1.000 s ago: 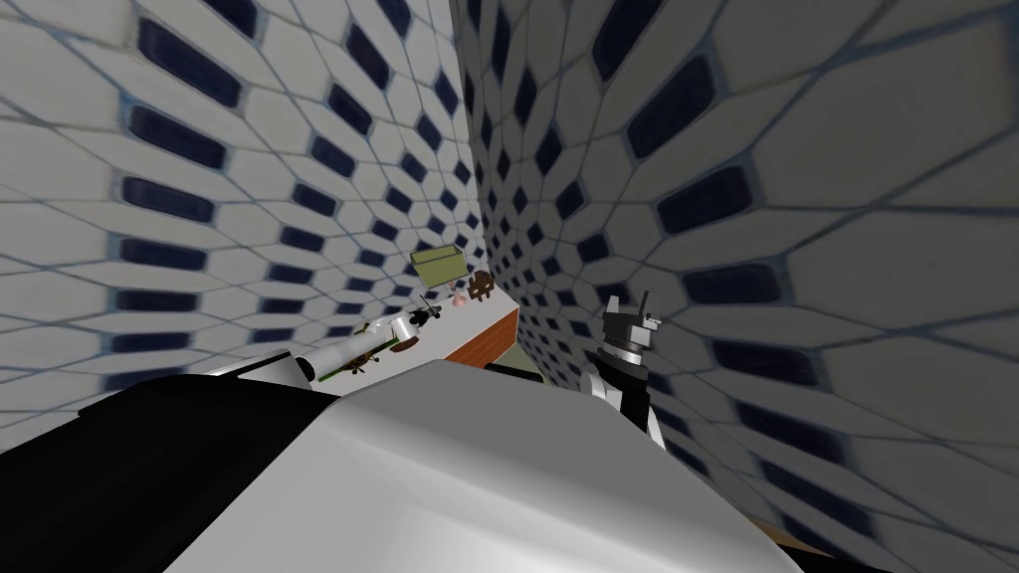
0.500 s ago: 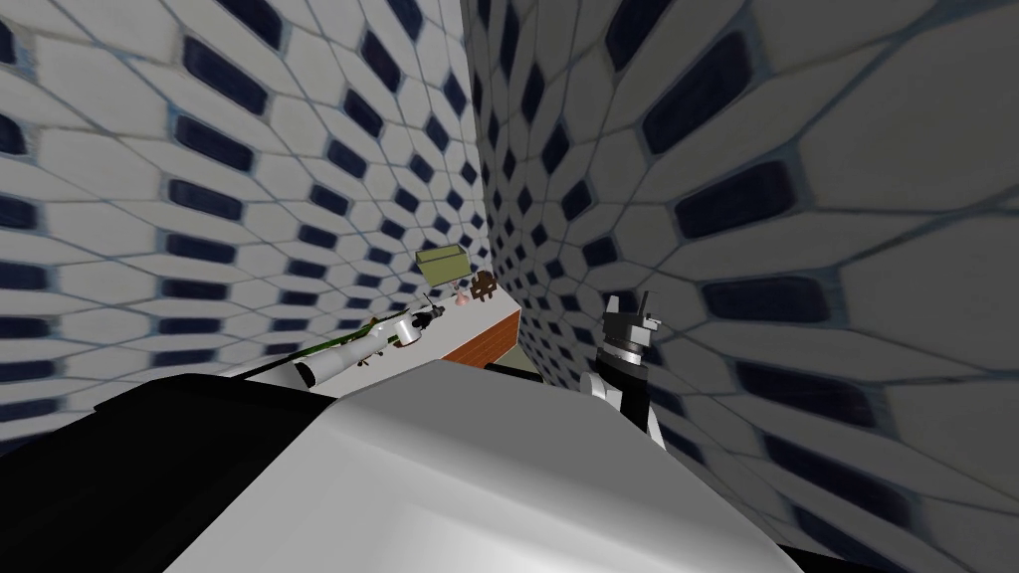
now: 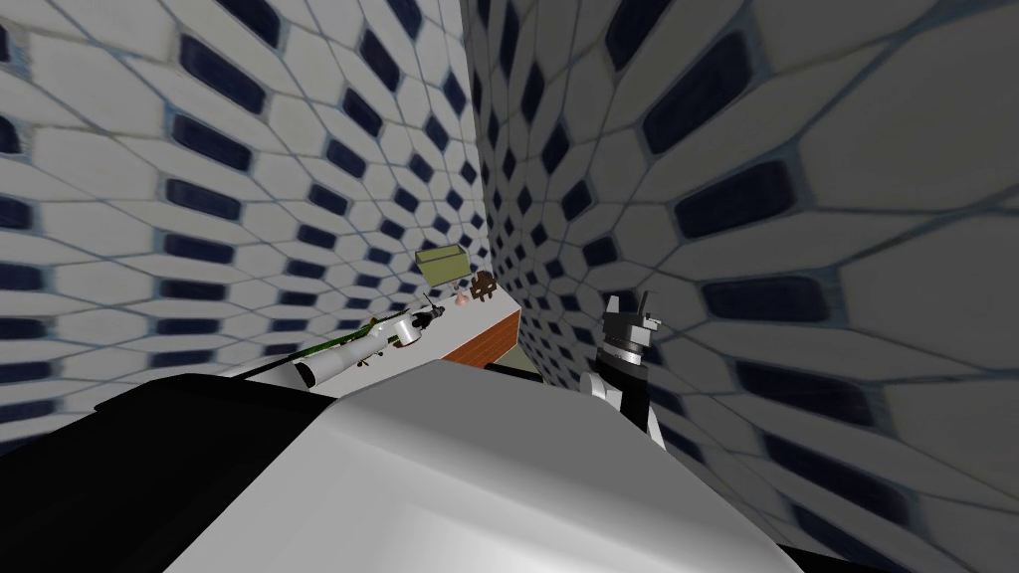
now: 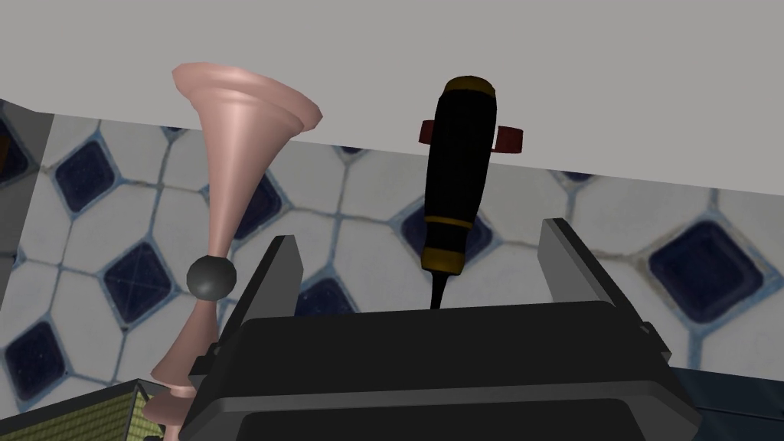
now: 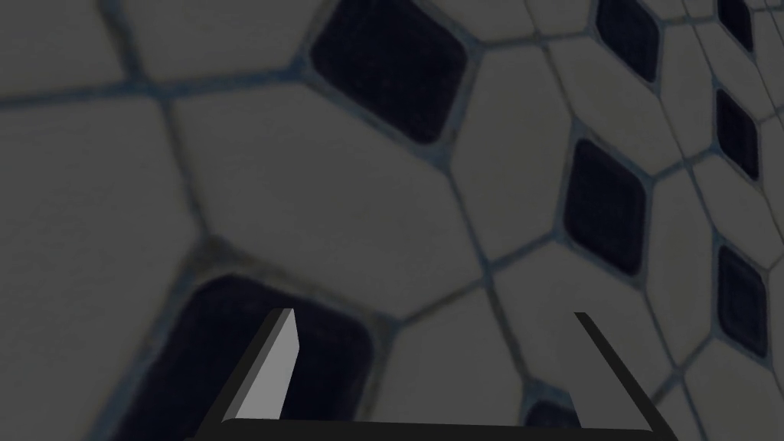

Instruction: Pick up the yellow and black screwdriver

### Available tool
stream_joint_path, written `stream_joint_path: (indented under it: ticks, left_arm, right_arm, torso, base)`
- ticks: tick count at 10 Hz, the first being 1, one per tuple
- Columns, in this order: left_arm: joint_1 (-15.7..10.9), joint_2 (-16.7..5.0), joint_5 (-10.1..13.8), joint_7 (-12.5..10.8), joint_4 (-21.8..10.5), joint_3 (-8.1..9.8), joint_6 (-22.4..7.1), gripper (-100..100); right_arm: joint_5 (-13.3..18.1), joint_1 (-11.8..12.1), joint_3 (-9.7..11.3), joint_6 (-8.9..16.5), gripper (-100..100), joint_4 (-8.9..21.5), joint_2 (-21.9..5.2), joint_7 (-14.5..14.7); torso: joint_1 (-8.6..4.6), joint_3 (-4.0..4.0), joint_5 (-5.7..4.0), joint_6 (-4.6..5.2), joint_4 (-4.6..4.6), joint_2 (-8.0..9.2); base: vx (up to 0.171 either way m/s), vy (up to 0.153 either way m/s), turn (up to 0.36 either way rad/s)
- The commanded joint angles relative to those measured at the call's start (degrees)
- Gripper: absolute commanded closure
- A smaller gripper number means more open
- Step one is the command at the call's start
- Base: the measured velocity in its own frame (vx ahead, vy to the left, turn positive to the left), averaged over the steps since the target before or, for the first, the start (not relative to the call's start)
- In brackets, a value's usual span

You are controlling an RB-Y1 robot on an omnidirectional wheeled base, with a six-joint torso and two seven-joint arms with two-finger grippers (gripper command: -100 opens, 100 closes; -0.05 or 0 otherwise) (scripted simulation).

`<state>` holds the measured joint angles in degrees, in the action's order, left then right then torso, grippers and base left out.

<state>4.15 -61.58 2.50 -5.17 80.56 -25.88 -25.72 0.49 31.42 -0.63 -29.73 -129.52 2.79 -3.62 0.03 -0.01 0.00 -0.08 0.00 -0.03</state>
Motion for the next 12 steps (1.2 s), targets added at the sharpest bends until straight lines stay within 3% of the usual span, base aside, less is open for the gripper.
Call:
stream_joint_path:
  ticks: [1, 5, 6, 7, 11, 12]
  left_arm:
    - [0.0, 0.0, 0.0, 0.0, 0.0, 0.0, 0.0, -100]
    - [-0.45, 2.46, -1.09, 0.9, -3.35, 0.8, 1.45, -100]
    - [-0.25, 2.03, -0.96, 0.68, -2.74, 0.74, 1.21, -100]
    - [-0.26, 2.1, -0.99, 0.74, -2.86, 0.76, 1.32, 100]
    - [-0.26, 2.09, -0.99, 0.73, -2.84, 0.76, 1.31, 100]
    - [-0.26, 2.09, -0.99, 0.73, -2.84, 0.76, 1.31, 0]
  right_arm:
    - [0.0, 0.0, 0.0, 0.0, 0, 0.0, 0.0, 0.0]
    - [0.0, 0.0, 0.0, 0.0, 0, 0.0, 0.0, 0.0]
    - [0.0, 0.0, 0.0, 0.0, 0, 0.0, 0.0, 0.0]
    - [0.0, 0.0, 0.0, 0.0, 0, 0.0, 0.0, 0.0]
    - [0.0, 0.0, 0.0, 0.0, 0, 0.0, 0.0, 0.0]
    - [0.0, 0.0, 0.0, 0.0, 0, 0.0, 0.0, 0.0]
  torso:
    - [0.0, 0.0, 0.0, 0.0, 0.0, 0.0]
    - [0.04, 0.01, 0.01, 0.0, 0.0, 0.02]
    - [0.04, 0.02, 0.01, 0.0, 0.01, 0.03]
    - [0.02, 0.01, 0.0, -0.01, 0.01, 0.01]
    - [0.0, 0.0, 0.0, 0.0, 0.0, 0.0]
    - [0.0, 0.0, 0.0, 0.0, 0.0, 0.0]
  base:
    - [0.006, -0.007, 0.022]
    - [-0.006, 0.007, -0.021]
    - [0.0, 0.0, 0.0]
    - [0.0, 0.0, 0.0]
    - [0.0, 0.0, 0.0]
    - [0.0, 0.0, 0.0]
